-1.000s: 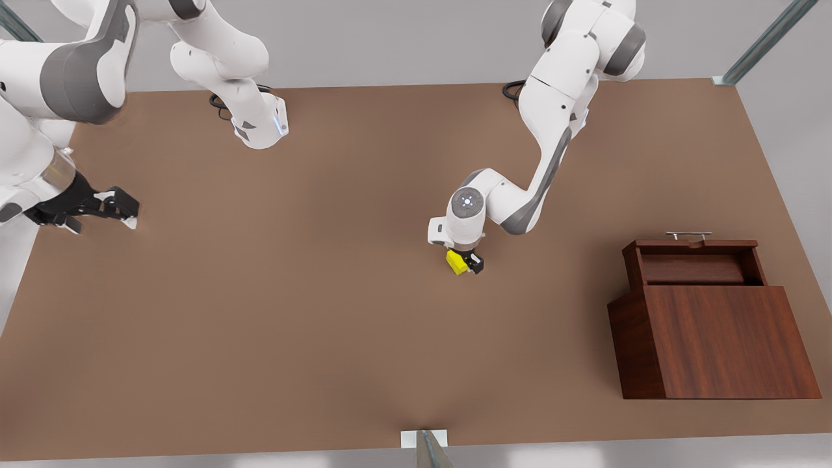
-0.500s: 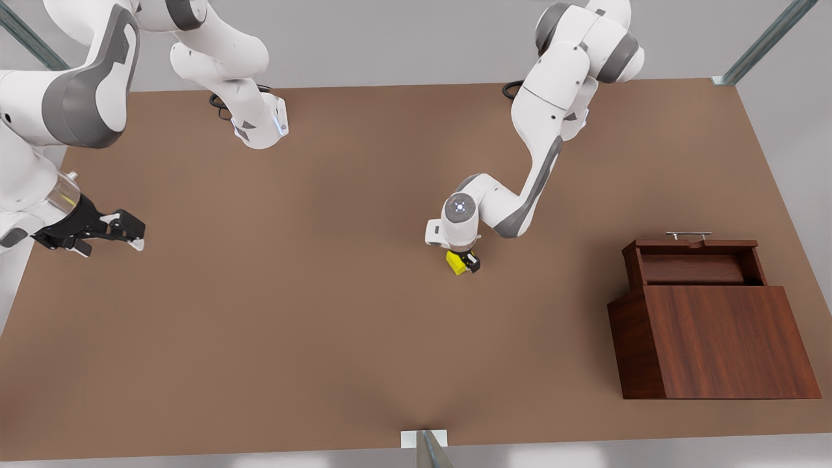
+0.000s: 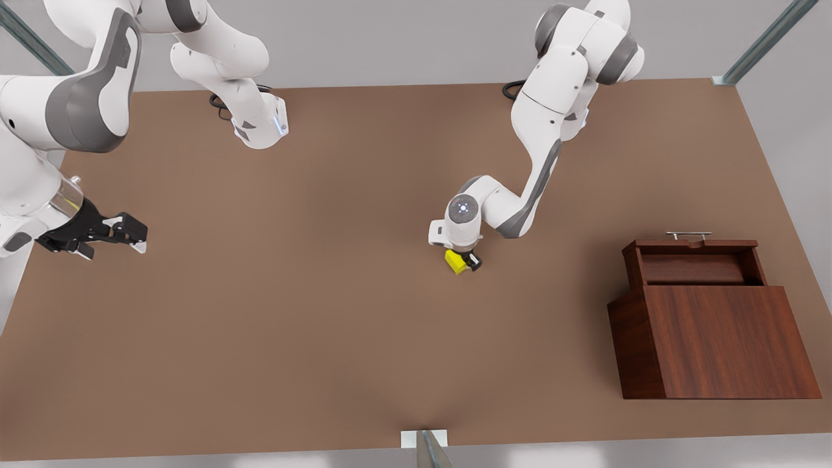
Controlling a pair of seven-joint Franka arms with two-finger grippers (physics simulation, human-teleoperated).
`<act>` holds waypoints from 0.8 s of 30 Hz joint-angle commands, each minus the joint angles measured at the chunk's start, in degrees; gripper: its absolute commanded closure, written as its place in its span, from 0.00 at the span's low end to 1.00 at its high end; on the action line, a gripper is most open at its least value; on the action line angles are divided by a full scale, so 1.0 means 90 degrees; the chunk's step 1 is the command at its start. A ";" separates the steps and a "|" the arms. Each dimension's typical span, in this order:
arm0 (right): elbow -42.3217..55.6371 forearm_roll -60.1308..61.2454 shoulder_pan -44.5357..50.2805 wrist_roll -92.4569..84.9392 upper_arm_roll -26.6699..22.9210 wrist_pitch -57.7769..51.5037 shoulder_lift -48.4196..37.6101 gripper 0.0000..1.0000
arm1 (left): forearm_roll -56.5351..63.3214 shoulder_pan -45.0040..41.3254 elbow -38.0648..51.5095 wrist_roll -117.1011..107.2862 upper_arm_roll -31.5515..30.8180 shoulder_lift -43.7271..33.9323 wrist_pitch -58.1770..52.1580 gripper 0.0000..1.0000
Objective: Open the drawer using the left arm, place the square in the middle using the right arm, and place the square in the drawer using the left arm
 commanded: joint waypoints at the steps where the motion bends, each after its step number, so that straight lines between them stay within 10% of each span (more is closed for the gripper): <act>1: 0.0000 -0.0016 0.0008 -0.0009 -0.0002 0.0000 -0.0004 0.00 | 0.0003 0.0000 0.0000 0.0000 -0.0001 0.0000 0.0000 0.30; 15: 0.0000 -0.0006 0.0076 -0.0019 0.0018 0.0137 0.0094 0.00 | -0.0114 0.0078 0.0195 0.0117 0.0419 -0.1269 -0.1074 0.33; 24: 0.0000 -0.0006 0.0076 -0.0019 0.0018 0.0147 0.0104 0.00 | -0.0906 0.0078 0.0420 0.3094 0.2137 -0.2060 -0.2324 0.33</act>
